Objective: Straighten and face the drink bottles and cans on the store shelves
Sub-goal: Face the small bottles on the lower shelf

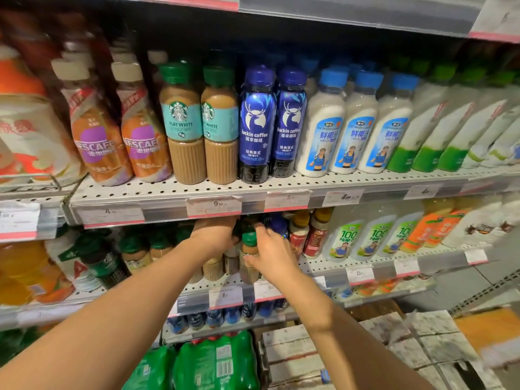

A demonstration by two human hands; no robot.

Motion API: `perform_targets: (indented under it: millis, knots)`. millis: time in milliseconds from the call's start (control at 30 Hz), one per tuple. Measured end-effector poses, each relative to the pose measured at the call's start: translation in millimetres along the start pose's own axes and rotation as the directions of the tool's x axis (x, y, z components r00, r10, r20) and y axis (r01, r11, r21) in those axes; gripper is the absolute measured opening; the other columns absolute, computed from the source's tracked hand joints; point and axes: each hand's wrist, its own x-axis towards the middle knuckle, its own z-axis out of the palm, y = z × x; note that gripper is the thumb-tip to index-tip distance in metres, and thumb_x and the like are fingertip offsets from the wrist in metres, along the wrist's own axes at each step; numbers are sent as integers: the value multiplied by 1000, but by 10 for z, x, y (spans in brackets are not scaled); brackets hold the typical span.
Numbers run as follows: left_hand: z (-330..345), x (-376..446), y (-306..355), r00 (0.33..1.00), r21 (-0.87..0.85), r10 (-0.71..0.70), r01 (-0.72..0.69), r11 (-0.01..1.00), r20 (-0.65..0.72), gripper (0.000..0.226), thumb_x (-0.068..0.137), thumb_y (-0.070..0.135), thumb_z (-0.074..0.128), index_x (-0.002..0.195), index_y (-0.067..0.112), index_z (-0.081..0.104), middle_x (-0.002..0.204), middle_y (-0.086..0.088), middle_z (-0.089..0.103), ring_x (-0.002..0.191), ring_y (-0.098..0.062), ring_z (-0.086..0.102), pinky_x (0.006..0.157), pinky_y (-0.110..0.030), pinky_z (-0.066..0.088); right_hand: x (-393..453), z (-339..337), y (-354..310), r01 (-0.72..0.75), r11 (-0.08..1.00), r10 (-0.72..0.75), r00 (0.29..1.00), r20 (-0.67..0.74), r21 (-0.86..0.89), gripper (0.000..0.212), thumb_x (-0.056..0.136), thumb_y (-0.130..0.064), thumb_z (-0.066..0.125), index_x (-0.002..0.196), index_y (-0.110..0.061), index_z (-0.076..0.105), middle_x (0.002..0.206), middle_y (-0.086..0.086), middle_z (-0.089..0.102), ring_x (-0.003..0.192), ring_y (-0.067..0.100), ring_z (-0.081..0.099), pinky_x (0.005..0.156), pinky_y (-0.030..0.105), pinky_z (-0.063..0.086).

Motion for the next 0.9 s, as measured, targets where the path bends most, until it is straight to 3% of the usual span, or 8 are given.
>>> perform_targets:
  millis: [100, 233, 333, 467, 700, 900]
  knots:
    - [-55, 15, -25, 1000, -8, 23, -23, 1000, 16, 59, 88, 42, 70, 137, 21, 46, 145, -10, 48, 131, -35, 47, 105, -43, 46, 55, -57, 4, 80, 992, -78, 997, 23, -96, 65, 90, -34, 73, 143, -15, 40, 123, 13, 61, 109, 40, 62, 83, 45, 54]
    - [-111, -17, -23, 995, -25, 89, -87, 996, 46, 46, 85, 40, 71, 125, 21, 54, 132, -7, 57, 119, -32, 54, 96, -42, 51, 149, -188, 24, 81, 975, -75, 997, 35, -208, 52, 89, -30, 75, 131, -14, 49, 115, 14, 65, 104, 41, 64, 81, 45, 55]
    - [-105, -77, -14, 993, -35, 109, -107, 994, 48, 40, 86, 37, 73, 121, 23, 59, 127, -4, 60, 116, -30, 57, 90, -38, 51, 220, -213, 12, 44, 985, -39, 999, 36, -169, 49, 89, -27, 72, 130, -13, 49, 112, 17, 66, 103, 41, 66, 83, 44, 56]
    - [-84, -179, -19, 995, -37, 103, -103, 994, -19, 40, 88, 39, 71, 124, 26, 58, 132, -3, 59, 118, -29, 56, 87, -35, 48, 266, -196, -6, -18, 999, 21, 998, 67, -44, 40, 86, -30, 71, 117, -13, 54, 101, 18, 70, 87, 38, 71, 74, 48, 61]
    - [-119, -270, 65, 997, -61, 70, -72, 996, -26, 35, 91, 32, 69, 123, 23, 57, 133, -5, 59, 121, -30, 54, 93, -39, 50, 281, -151, 5, 3, 992, 2, 999, 37, -128, 51, 88, -35, 70, 130, -14, 49, 114, 16, 65, 104, 40, 64, 81, 42, 57]
    - [-126, -290, 105, 998, -4, 61, -61, 998, -12, 35, 93, 34, 66, 124, 22, 55, 130, -7, 59, 120, -32, 55, 94, -43, 50, 229, -62, -22, -8, 990, 10, 1000, 19, -141, 51, 92, -27, 69, 135, -11, 46, 113, 16, 66, 102, 40, 66, 79, 44, 57]
